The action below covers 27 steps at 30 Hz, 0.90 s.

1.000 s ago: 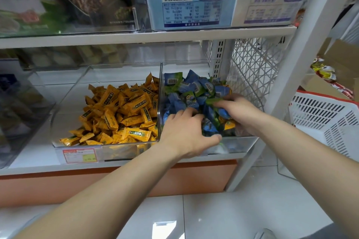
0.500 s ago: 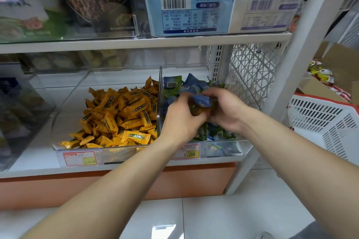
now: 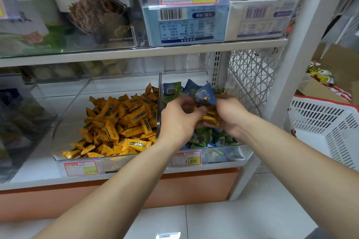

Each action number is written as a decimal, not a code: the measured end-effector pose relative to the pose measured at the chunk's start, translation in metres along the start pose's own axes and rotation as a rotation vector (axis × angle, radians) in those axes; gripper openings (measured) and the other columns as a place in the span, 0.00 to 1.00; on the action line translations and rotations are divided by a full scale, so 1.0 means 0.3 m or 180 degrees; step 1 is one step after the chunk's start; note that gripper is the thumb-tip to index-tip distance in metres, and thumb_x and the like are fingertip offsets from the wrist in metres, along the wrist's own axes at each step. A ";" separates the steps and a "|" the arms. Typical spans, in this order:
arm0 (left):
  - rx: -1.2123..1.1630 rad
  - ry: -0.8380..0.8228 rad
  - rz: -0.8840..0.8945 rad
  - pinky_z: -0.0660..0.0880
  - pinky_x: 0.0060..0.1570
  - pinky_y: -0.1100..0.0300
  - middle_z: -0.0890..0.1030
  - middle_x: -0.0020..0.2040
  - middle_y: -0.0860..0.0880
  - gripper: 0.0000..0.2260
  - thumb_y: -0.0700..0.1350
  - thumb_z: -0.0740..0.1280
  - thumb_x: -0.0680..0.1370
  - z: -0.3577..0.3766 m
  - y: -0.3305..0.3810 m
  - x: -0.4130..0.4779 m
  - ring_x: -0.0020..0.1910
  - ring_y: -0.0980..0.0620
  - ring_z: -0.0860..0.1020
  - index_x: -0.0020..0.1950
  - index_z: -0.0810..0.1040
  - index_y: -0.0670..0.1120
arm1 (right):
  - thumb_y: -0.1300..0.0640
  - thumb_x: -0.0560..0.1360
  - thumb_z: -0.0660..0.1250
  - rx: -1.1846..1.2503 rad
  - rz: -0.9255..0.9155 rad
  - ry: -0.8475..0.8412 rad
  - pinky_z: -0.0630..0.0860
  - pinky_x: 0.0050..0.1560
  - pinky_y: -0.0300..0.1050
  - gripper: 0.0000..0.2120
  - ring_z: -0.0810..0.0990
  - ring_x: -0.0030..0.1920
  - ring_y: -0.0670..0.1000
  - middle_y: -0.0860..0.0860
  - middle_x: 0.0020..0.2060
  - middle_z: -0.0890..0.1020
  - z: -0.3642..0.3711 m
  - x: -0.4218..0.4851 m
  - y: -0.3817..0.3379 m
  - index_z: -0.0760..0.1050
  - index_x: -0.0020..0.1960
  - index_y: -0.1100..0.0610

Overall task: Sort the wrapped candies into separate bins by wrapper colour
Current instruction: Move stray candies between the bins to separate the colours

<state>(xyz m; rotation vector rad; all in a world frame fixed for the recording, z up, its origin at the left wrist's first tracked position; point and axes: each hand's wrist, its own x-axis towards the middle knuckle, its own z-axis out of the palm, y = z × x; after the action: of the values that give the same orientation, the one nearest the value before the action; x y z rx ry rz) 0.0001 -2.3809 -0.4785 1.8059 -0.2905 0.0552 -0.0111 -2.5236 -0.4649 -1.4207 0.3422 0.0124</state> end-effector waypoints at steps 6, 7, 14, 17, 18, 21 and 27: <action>0.0683 0.0155 0.0184 0.80 0.47 0.61 0.81 0.43 0.59 0.07 0.50 0.75 0.73 -0.051 0.023 0.020 0.44 0.58 0.81 0.49 0.84 0.53 | 0.58 0.79 0.62 0.0028 -0.0147 0.0548 0.76 0.45 0.47 0.09 0.81 0.45 0.55 0.53 0.41 0.84 -0.003 0.014 -0.037 0.80 0.51 0.56; 0.0971 0.0224 0.0336 0.77 0.45 0.67 0.80 0.42 0.61 0.07 0.50 0.75 0.74 -0.066 0.032 0.020 0.44 0.61 0.80 0.51 0.84 0.52 | 0.57 0.78 0.62 -0.0094 -0.0273 0.0755 0.74 0.45 0.45 0.09 0.80 0.47 0.55 0.52 0.45 0.83 -0.015 0.017 -0.045 0.80 0.53 0.56; 0.0406 0.0199 0.0463 0.80 0.48 0.57 0.83 0.45 0.57 0.04 0.47 0.72 0.77 -0.127 0.056 0.021 0.47 0.55 0.82 0.45 0.81 0.57 | 0.61 0.77 0.67 -0.1084 -0.1236 -0.0200 0.76 0.46 0.35 0.12 0.82 0.50 0.45 0.47 0.52 0.83 0.016 -0.063 -0.049 0.79 0.58 0.50; -0.0452 0.0129 0.0219 0.82 0.46 0.55 0.84 0.49 0.50 0.03 0.45 0.71 0.78 -0.137 0.050 0.007 0.53 0.48 0.83 0.48 0.83 0.53 | 0.62 0.77 0.70 -0.0674 -0.1137 -0.0477 0.78 0.38 0.39 0.13 0.85 0.43 0.50 0.55 0.51 0.83 0.050 -0.081 -0.040 0.76 0.61 0.53; -0.0505 0.0078 0.0222 0.82 0.46 0.55 0.84 0.50 0.50 0.02 0.46 0.72 0.78 -0.145 0.045 0.003 0.53 0.48 0.83 0.48 0.83 0.53 | 0.62 0.76 0.71 -0.0520 -0.1145 -0.0448 0.78 0.39 0.39 0.14 0.85 0.42 0.51 0.57 0.50 0.83 0.059 -0.085 -0.035 0.76 0.60 0.54; -0.0112 -0.0083 0.0301 0.81 0.51 0.49 0.85 0.49 0.50 0.13 0.52 0.77 0.71 -0.172 0.045 -0.002 0.51 0.50 0.83 0.53 0.82 0.52 | 0.65 0.73 0.74 -0.0239 -0.1094 -0.0316 0.81 0.42 0.43 0.14 0.86 0.45 0.55 0.60 0.48 0.83 0.080 -0.088 -0.015 0.76 0.56 0.58; 0.1018 0.0509 0.0679 0.74 0.47 0.71 0.82 0.45 0.61 0.11 0.54 0.77 0.71 -0.306 0.058 0.025 0.46 0.66 0.79 0.49 0.79 0.58 | 0.60 0.78 0.69 -0.0092 -0.0674 -0.0594 0.79 0.39 0.42 0.07 0.84 0.46 0.52 0.51 0.46 0.86 0.038 -0.042 -0.030 0.82 0.52 0.51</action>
<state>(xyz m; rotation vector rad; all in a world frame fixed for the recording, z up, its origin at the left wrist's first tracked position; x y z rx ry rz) 0.0141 -2.2979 -0.4370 2.0661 -0.3753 0.4148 -0.0185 -2.5116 -0.4519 -1.4658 0.0371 -0.0227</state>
